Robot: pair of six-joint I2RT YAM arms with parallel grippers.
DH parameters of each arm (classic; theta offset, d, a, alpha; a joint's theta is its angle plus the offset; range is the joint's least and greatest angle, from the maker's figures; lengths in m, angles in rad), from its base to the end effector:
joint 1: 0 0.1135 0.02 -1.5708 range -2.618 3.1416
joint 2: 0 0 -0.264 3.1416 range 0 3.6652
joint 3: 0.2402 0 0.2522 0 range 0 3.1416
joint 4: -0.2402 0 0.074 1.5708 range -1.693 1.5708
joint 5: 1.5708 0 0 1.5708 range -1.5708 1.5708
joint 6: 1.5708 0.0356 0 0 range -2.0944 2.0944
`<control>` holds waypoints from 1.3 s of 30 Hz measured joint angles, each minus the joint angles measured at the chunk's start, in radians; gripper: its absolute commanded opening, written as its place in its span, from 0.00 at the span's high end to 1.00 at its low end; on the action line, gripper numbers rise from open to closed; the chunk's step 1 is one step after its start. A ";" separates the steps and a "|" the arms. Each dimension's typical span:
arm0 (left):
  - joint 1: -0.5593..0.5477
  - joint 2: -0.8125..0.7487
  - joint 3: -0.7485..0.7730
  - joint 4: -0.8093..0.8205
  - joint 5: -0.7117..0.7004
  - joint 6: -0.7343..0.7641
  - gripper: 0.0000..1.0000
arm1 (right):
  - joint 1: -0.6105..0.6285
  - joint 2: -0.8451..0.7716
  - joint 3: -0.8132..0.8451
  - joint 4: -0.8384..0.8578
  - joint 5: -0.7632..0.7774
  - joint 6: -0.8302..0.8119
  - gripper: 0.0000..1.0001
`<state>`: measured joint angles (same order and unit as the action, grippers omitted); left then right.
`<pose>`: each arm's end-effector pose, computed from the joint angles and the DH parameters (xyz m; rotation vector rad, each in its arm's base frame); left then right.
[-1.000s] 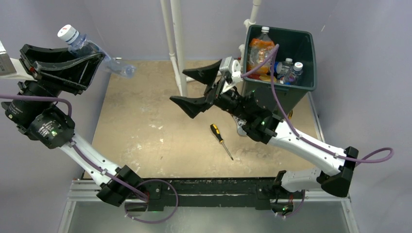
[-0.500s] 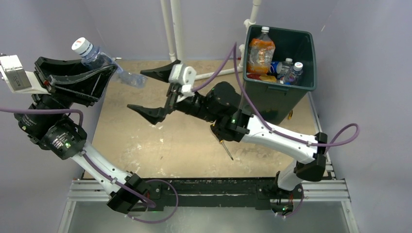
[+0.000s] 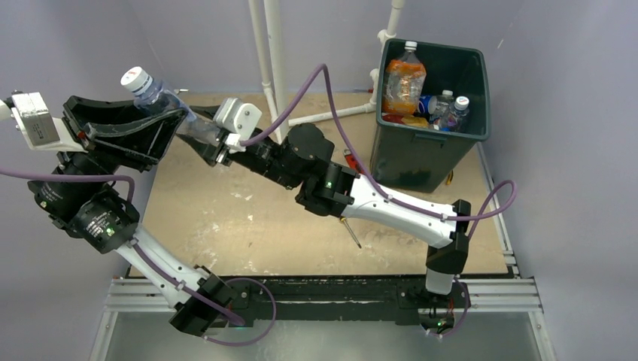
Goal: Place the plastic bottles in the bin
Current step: Pick up the plastic bottle from the corner of the board, then place the plastic bottle in the trash bin.
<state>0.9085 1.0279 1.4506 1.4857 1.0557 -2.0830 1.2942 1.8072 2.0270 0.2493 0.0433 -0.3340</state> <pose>0.0565 0.0220 0.5811 0.3968 1.0559 -0.8753 0.1122 0.3897 0.5317 -0.8005 0.8111 0.8345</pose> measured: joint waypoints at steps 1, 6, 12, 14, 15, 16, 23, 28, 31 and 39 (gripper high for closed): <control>0.000 -0.002 -0.004 0.000 0.005 0.000 1.00 | 0.000 0.003 0.005 -0.003 0.010 -0.006 0.66; -0.002 -0.003 -0.041 -0.001 0.023 -0.003 0.45 | -0.002 0.004 0.004 -0.043 0.013 -0.031 0.90; -0.006 -0.009 -0.063 0.007 0.079 -0.001 0.04 | 0.002 -0.084 -0.137 -0.029 0.105 -0.048 0.95; -0.009 -0.008 -0.084 0.009 0.101 -0.002 0.02 | 0.002 -0.166 -0.221 -0.044 0.159 -0.054 0.95; -0.011 -0.008 -0.106 0.010 0.114 -0.002 0.01 | 0.001 -0.203 -0.253 -0.048 0.186 -0.059 0.96; -0.013 -0.006 -0.132 0.011 0.127 -0.002 0.01 | 0.000 -0.253 -0.293 -0.051 0.223 -0.064 0.96; -0.013 0.080 -0.322 0.016 0.205 -0.003 0.01 | -0.137 -0.545 -0.415 -0.079 0.473 -0.046 0.96; 0.003 0.070 -0.417 0.004 0.267 0.019 0.01 | -0.517 -0.584 -0.380 -0.197 0.558 0.093 0.96; 0.013 -0.018 -0.466 -0.013 0.296 0.136 0.01 | -0.717 -0.525 -0.332 -0.290 0.540 0.212 0.96; 0.034 -0.110 -0.274 -1.323 0.234 1.450 0.01 | -0.994 -0.352 -0.327 -0.471 0.439 0.434 0.94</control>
<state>0.9424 0.9176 1.1763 0.1631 1.2896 -0.6327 0.3000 1.4555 1.7000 -0.2214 0.4824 0.1001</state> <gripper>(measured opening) 0.993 0.352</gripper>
